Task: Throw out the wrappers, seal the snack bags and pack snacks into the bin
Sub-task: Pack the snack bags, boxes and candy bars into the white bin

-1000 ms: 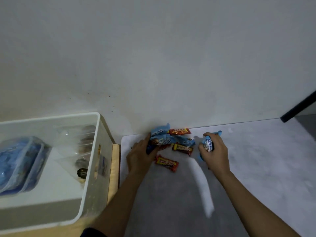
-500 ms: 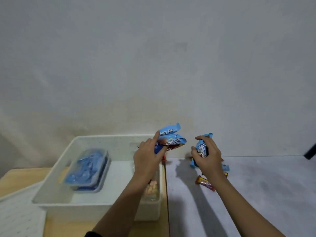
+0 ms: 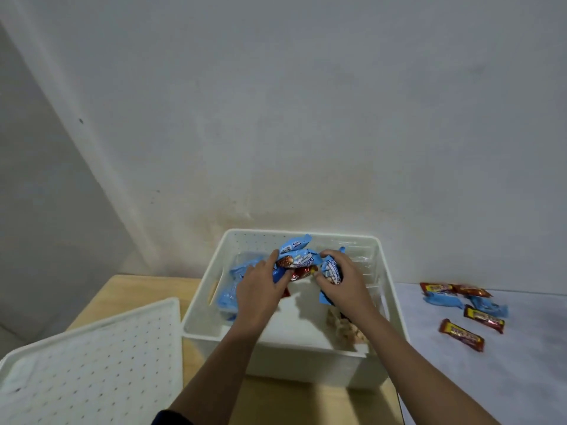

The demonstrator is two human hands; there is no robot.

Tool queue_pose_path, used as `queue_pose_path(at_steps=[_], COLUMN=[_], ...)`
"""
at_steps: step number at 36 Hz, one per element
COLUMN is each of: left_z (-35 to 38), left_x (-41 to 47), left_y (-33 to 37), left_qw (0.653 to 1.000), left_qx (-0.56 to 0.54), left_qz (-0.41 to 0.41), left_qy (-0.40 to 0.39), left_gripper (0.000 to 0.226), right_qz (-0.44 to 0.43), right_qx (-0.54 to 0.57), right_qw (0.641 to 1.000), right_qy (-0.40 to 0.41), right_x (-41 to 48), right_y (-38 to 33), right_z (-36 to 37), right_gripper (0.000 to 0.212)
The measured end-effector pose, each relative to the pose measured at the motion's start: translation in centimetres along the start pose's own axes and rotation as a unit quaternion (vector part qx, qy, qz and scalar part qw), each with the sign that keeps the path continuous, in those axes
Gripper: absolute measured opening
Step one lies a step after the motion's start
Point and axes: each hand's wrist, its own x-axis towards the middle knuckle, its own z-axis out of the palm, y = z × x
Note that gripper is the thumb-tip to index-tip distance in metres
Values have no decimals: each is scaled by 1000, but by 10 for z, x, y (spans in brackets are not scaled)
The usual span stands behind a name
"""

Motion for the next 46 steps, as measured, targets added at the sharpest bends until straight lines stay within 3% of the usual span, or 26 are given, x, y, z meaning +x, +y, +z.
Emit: queue_pose_path(at_steps=[6, 10, 16, 23, 31, 36, 42, 46], left_z=[-4, 2, 4, -2, 22, 60, 129, 183], left_x=[2, 3, 4, 8, 23, 18, -3, -26], left_y=[-10, -16, -8, 22, 103, 180, 257, 277], left_qw=[999, 988, 974, 979, 974, 963, 953, 949], left_qx=[-23, -91, -136, -150, -180, -209, -196, -173], left_qz=[17, 36, 61, 48, 94, 135, 183, 153], left_qy=[-39, -116, -171, -126, -97, -103, -139, -213], left_gripper=[59, 63, 58, 46, 42, 38, 37, 42], right_qz=[41, 55, 44, 27, 11, 56, 133, 181], right_qx=[-11, -31, -6, -22, -11, -32, -56, -84], right_qw=[998, 995, 994, 989, 997, 997, 989, 980], right_qy=[-39, -73, -99, -147, -72, -32, 10, 6], right_x=[-2, 1, 2, 5, 2, -12, -40, -62], right_y=[9, 9, 4, -3, 11, 52, 123, 168], right_z=[8, 5, -10, -49, -142, -213, -288, -321], right_gripper=[50, 57, 45, 33, 27, 25, 26, 30])
